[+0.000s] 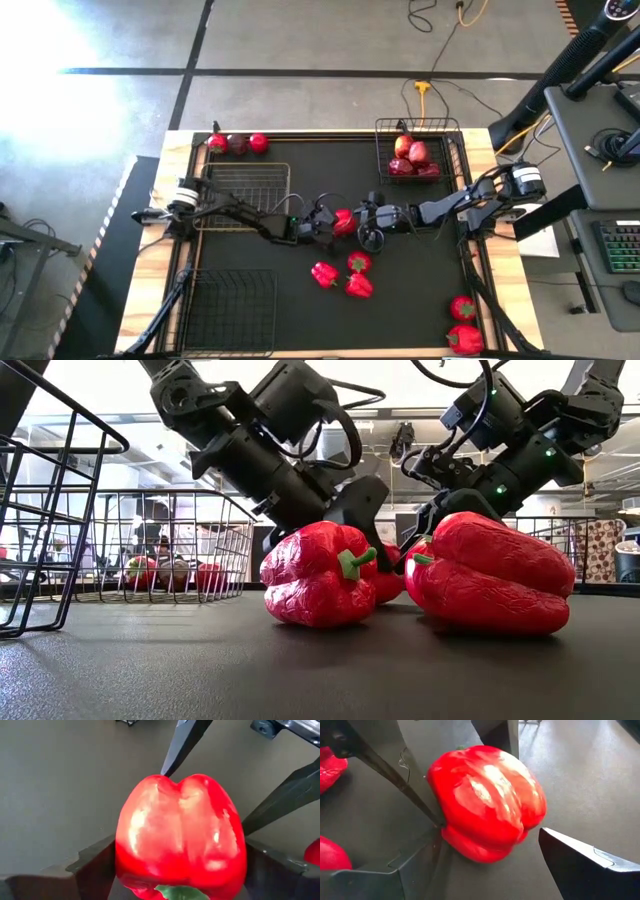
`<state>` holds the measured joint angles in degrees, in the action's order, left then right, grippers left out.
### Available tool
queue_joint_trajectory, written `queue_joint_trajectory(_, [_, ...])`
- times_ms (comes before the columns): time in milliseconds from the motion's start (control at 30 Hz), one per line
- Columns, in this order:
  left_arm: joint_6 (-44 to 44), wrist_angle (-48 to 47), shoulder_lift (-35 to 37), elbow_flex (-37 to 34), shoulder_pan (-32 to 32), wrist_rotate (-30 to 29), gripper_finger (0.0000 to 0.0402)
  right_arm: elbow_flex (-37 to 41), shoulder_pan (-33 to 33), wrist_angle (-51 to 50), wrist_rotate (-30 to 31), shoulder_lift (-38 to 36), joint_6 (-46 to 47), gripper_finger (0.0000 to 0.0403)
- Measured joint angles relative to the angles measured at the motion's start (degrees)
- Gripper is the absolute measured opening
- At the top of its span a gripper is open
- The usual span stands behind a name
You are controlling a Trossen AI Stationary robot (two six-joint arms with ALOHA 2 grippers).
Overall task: Sort produce into baskets
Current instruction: Put the center bell pepper into the golden basket
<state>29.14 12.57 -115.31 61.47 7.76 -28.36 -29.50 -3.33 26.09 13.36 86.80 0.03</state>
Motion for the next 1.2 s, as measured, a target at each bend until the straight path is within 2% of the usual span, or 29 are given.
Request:
queue_joint_trajectory(133, [-3.15, -0.25, 0.17, 0.19, 0.25, -0.71, 0.0309, 0.0, 0.0, -0.62, 0.21, -0.34, -0.4, 0.0325])
queue_joint_trajectory(200, [-5.32, -2.29, 1.08, 0.56, 0.5, -0.96, 0.0303, -0.34, -0.04, -5.38, 1.43, -2.04, -0.39, 0.0325])
queue_joint_trajectory(267, [-7.2, -6.01, 2.73, 1.6, 0.63, -1.55, 0.0303, -1.36, -0.31, -13.21, 5.53, -4.97, 2.01, 0.0325])
queue_joint_trajectory(367, [-10.06, -15.21, 7.46, 5.01, 0.7, -3.83, 0.0303, -1.62, -1.18, -22.66, 13.96, -9.41, 7.19, 0.0325])
queue_joint_trajectory(433, [-10.85, -23.19, 10.92, 8.33, 0.68, -6.03, 0.0303, -0.83, -1.85, -24.52, 17.88, -11.74, 9.38, 0.0325])
queue_joint_trajectory(633, [-11.86, -45.25, 20.29, 18.21, 0.62, -8.91, 0.0306, 1.76, -2.38, -22.16, 19.7, -14.49, 9.86, 0.0325])
queue_joint_trajectory(800, [-1.98, -66.94, 25.9, 21.33, 0.41, -10.97, 0.0308, 2.17, -2.4, -20.97, 19.7, -13.96, 9.53, 0.0325])
queue_joint_trajectory(1000, [16.62, -88.82, 30.22, 18.06, -0.96, -10.98, 0.0309, 2.19, -2.4, -18.72, 19.7, -13.01, 9.1, 0.0325])
queue_joint_trajectory(1100, [24.51, -92.43, 32.12, 14.3, -3.5, -5.11, 0.0313, 2.21, -2.38, -17.36, 19.7, -12.85, 8.94, 0.0325])
queue_joint_trajectory(1200, [27.23, -89.89, 33.67, 8.47, -6.54, 0.25, 0.0324, 2.19, -2.4, -16.31, 19.68, -12.87, 8.9, 0.0325])
